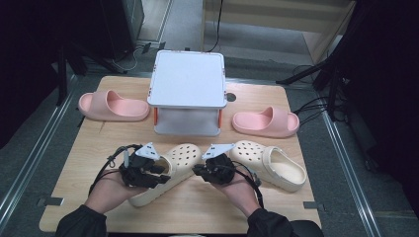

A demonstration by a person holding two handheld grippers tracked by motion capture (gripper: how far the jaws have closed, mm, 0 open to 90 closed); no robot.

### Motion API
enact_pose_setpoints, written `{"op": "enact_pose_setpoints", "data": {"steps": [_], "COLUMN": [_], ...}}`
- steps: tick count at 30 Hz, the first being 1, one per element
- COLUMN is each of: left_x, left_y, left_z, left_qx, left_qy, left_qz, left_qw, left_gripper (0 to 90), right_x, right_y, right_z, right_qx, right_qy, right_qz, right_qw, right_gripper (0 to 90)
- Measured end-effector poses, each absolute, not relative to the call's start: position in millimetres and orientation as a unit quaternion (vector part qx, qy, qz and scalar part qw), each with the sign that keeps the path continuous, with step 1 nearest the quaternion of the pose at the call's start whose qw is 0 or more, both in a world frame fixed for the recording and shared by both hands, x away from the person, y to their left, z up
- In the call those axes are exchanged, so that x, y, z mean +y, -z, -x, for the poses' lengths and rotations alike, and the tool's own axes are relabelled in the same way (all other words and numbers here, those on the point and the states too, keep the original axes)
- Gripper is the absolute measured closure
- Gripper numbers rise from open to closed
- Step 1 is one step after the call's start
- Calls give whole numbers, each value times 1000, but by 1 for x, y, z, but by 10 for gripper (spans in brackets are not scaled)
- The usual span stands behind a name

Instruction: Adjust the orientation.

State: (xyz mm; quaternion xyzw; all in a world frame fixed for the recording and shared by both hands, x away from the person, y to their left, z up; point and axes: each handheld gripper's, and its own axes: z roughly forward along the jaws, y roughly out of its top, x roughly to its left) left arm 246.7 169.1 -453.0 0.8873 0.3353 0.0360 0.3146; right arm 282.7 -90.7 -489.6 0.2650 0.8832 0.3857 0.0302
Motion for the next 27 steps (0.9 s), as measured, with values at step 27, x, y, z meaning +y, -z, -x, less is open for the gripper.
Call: {"op": "enact_pose_setpoints", "data": {"steps": [27], "left_x": [232], "left_y": [489], "left_z": [-276], "left_qx": [409], "left_qy": [-32], "left_qz": [-864], "left_qw": [294], "left_gripper": [851], "right_x": [-69], "right_y": [501], "right_z": [-283], "right_qx": [896], "right_qy": [-360], "right_qz": [-262], "right_qw": [11], "right_gripper": [883]}}
